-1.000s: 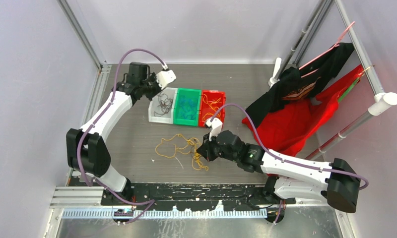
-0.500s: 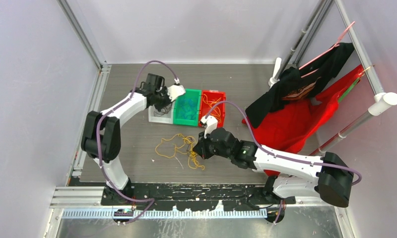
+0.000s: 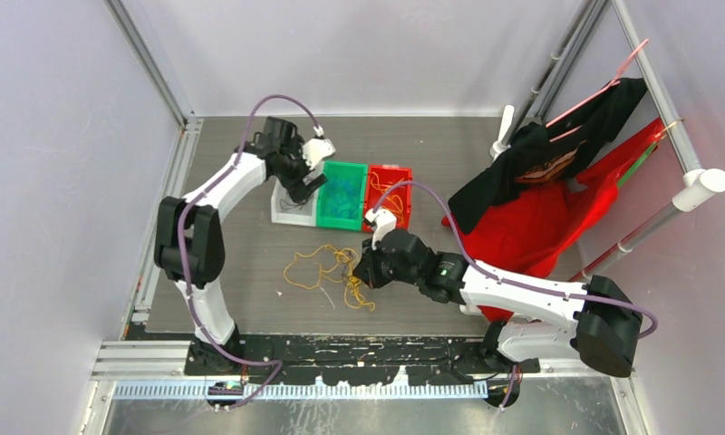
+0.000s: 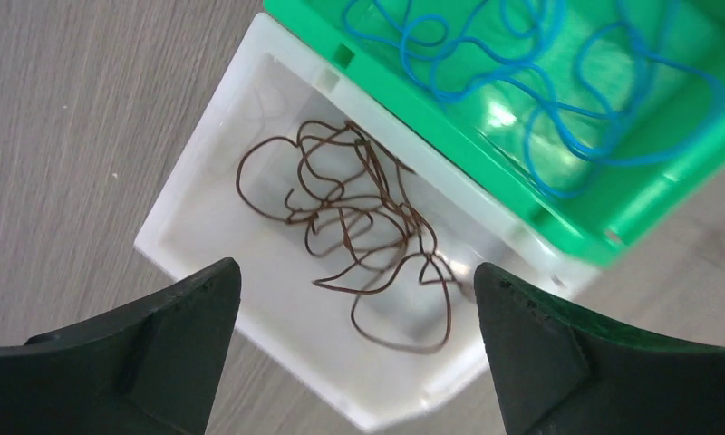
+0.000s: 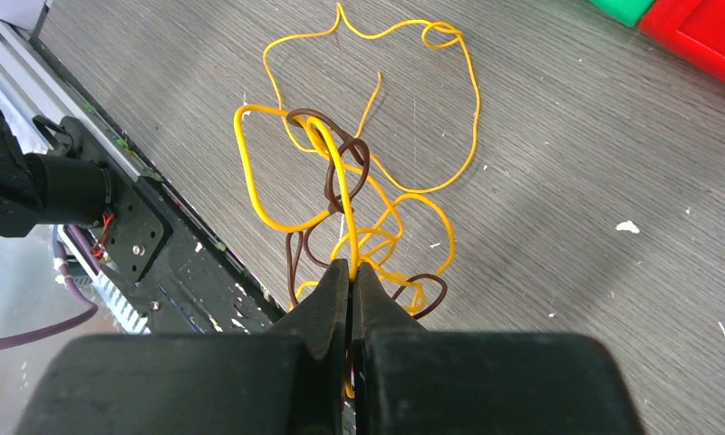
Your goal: Untangle the cables
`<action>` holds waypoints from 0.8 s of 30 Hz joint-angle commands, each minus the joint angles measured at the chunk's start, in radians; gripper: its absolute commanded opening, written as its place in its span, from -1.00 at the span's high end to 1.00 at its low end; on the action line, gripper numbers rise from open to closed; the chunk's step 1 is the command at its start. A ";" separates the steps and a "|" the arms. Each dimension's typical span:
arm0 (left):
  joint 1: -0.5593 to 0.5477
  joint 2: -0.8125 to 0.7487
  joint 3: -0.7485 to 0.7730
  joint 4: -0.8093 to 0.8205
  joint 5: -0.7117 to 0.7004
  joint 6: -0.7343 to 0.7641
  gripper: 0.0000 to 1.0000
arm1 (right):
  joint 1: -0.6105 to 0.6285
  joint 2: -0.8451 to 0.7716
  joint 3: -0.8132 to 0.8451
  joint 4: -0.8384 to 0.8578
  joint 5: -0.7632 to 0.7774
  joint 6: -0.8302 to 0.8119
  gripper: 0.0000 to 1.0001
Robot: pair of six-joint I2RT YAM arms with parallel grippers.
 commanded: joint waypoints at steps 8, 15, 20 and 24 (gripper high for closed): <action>0.049 -0.306 0.174 -0.599 0.440 0.129 -0.99 | -0.069 -0.046 0.028 0.053 -0.128 0.002 0.98; -0.001 -0.323 0.171 -0.991 0.722 0.425 -0.85 | -0.129 0.004 0.056 0.112 -0.335 0.005 0.98; -0.102 -0.315 0.134 -0.981 0.763 0.452 -0.70 | -0.141 0.066 0.105 0.107 -0.426 -0.003 0.97; -0.173 -0.360 0.064 -0.839 0.738 0.400 -0.69 | -0.158 0.093 0.129 0.111 -0.467 0.014 0.98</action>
